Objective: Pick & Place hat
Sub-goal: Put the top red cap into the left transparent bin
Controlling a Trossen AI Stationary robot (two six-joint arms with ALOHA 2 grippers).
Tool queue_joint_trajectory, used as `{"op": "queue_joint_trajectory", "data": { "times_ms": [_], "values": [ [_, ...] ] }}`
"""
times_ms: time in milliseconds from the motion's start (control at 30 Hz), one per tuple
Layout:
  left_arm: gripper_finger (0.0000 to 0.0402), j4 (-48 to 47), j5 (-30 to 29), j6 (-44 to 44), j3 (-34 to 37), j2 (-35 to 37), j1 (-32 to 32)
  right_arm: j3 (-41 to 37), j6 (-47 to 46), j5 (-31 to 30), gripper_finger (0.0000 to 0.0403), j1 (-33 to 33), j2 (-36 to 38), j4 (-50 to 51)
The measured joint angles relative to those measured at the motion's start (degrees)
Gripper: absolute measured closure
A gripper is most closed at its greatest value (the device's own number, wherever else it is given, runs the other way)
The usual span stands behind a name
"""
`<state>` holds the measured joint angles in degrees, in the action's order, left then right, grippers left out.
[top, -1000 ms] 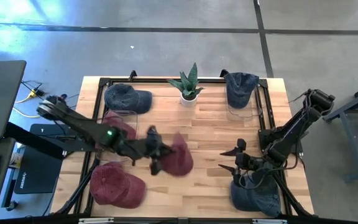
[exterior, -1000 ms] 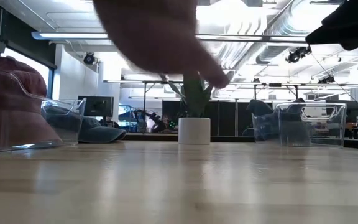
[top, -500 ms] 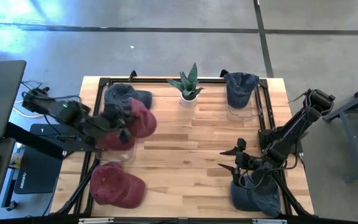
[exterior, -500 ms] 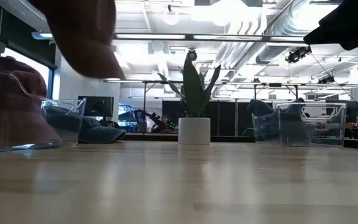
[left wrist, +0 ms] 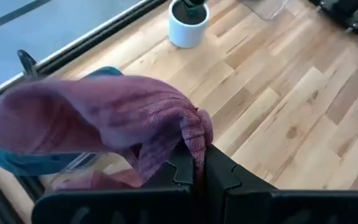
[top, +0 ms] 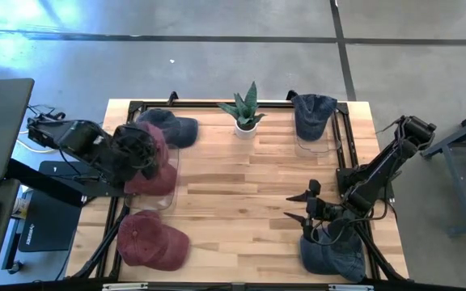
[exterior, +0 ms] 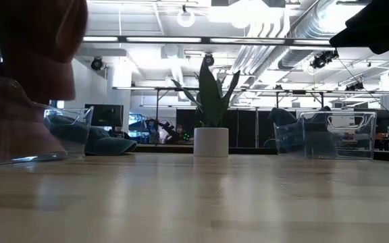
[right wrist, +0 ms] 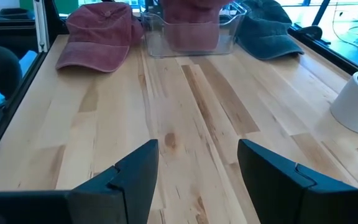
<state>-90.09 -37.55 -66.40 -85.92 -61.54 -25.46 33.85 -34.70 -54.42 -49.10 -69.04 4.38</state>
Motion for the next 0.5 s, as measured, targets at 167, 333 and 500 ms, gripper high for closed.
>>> {"op": "queue_joint_trajectory", "data": {
  "times_ms": [167, 333, 500],
  "values": [
    [0.0401, -0.1, 3.3, 0.0, 3.4, -1.1, 2.3, 0.0, 0.0, 0.6, 0.0187, 0.0, 0.0, 0.0],
    [0.0401, -0.1, 7.7, -1.2, 8.7, -1.1, 5.8, 0.0, 0.0, 0.9, 0.0187, 0.0, -0.1, 0.0],
    [0.0401, 0.1, 11.8, -4.3, 10.5, -1.2, 8.8, 0.0, 0.0, 0.7, 0.0187, 0.0, -0.1, 0.0]
  ]
}}
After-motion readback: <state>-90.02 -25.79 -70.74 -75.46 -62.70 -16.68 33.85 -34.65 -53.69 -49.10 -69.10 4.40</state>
